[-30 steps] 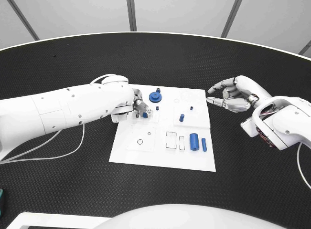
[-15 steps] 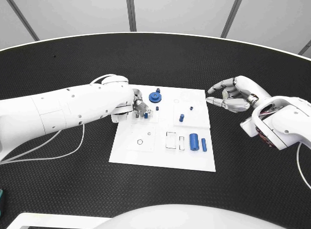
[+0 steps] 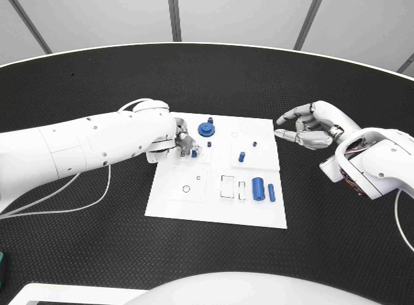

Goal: Assemble the parts on the task board

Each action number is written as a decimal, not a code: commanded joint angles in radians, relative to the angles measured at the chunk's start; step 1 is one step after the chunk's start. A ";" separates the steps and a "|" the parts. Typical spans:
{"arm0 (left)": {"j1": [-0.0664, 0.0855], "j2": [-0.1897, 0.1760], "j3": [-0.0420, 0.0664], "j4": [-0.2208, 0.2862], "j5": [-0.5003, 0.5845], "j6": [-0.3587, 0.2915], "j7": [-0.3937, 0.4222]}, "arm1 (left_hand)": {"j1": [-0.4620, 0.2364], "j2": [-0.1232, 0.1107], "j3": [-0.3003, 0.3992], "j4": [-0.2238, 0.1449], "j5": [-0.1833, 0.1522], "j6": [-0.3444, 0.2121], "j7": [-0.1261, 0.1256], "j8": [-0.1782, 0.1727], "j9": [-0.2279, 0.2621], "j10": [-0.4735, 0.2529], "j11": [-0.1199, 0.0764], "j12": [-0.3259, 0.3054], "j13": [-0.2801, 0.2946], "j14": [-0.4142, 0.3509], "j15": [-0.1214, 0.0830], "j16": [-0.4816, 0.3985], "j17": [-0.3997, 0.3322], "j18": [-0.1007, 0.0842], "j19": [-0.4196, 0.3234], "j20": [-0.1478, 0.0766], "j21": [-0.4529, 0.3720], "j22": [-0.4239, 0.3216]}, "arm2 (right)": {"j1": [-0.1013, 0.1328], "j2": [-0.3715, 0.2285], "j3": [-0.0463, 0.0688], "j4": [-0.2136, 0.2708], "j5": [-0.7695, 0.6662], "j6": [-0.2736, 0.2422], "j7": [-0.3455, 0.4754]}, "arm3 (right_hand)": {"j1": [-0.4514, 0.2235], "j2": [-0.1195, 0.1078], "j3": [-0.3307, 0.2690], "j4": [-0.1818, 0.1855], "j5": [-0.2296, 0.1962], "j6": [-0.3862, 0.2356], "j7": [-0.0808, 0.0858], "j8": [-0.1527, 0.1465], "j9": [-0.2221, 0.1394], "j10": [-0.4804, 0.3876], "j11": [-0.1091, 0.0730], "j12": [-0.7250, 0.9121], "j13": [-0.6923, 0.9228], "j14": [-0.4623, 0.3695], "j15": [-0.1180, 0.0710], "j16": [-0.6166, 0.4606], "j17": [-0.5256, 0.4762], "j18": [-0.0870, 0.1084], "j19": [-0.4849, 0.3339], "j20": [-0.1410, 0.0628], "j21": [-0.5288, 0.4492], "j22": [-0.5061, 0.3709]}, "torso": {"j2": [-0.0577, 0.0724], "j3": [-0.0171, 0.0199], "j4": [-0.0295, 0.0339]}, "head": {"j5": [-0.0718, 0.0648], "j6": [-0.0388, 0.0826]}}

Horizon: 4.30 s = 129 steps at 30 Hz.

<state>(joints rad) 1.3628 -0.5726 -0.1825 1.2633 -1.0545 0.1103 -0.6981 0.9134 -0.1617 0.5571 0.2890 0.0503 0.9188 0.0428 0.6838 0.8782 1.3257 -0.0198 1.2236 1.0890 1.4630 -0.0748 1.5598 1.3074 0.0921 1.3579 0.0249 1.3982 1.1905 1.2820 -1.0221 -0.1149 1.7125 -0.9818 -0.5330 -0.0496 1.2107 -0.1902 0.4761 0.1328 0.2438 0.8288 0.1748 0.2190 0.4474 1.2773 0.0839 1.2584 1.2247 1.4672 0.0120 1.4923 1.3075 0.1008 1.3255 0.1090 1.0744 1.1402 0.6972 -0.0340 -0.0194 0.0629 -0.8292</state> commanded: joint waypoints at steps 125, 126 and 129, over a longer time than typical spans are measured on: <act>0.000 -0.024 0.000 0.047 0.128 -0.067 0.076 | 0.291 -0.004 0.337 -0.209 0.005 -0.099 0.028 0.040 -0.113 -0.034 0.014 -0.021 -0.073 0.099 0.011 -0.004 0.235 -0.010 -0.010 0.012 -0.010 -0.009 | 0.000 0.009 0.000 -0.015 0.000 0.025 -0.009 | -0.008 0.002 0.000 0.011 0.008 -0.007 -0.004 0.011 -0.002 -0.002 0.000 -0.003 0.002 0.060 -0.006 -0.009 0.096 0.014 -0.003 -0.001 -0.010 -0.003 | -0.001 0.0005 -0.0004 | 0.003 -0.012; 0.000 -0.025 0.000 0.047 0.130 -0.064 0.076 | 0.291 -0.004 0.338 -0.210 0.005 -0.099 0.028 0.040 -0.113 -0.034 0.014 -0.021 -0.073 0.099 0.011 -0.004 0.235 -0.010 -0.010 0.012 -0.010 -0.009 | 0.000 0.009 0.000 -0.015 0.000 0.025 -0.009 | -0.008 0.002 0.000 0.011 0.008 -0.007 -0.004 0.011 -0.002 -0.002 0.000 -0.003 0.002 0.060 -0.006 -0.009 0.096 0.014 -0.003 -0.001 -0.010 -0.003 | -0.001 0.0004 -0.0002 | 0.003 -0.012; 0.000 -0.030 0.000 0.049 0.132 -0.053 0.074 | 0.289 -0.004 0.342 -0.214 0.005 -0.099 0.028 0.042 -0.113 -0.034 0.014 -0.021 -0.074 0.099 0.011 -0.004 0.235 -0.009 -0.011 0.013 -0.011 -0.010 | 0.000 0.008 0.000 -0.015 0.000 0.027 -0.010 | -0.008 0.002 0.000 0.011 0.008 -0.007 -0.004 0.011 -0.002 -0.002 0.000 -0.003 0.002 0.060 -0.006 -0.009 0.096 0.014 -0.003 -0.001 -0.010 -0.003 | 0.000 0.0002 0.0004 | 0.002 -0.012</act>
<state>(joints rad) 1.3630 -0.6008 -0.1829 1.3120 -0.9226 0.0544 -0.6235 1.2023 -0.1721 0.7813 0.1892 0.0535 0.8179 0.0642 0.7186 0.7525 1.2847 -0.0076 1.2043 1.0155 1.4667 -0.0709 1.5598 1.3073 0.0926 1.3514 0.0313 1.3905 1.1813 1.2817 -1.0135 -0.1152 1.6975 -0.9818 -0.5067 -0.0592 1.2108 -0.1902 0.4763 0.1382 0.2473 0.8252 0.1712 0.2245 0.4466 1.2774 0.0839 1.2585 1.2255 1.4672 0.0120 1.4865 1.3074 0.1008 1.3256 0.1089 1.0669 1.1373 0.6960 -0.0336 -0.0197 0.0662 -0.8414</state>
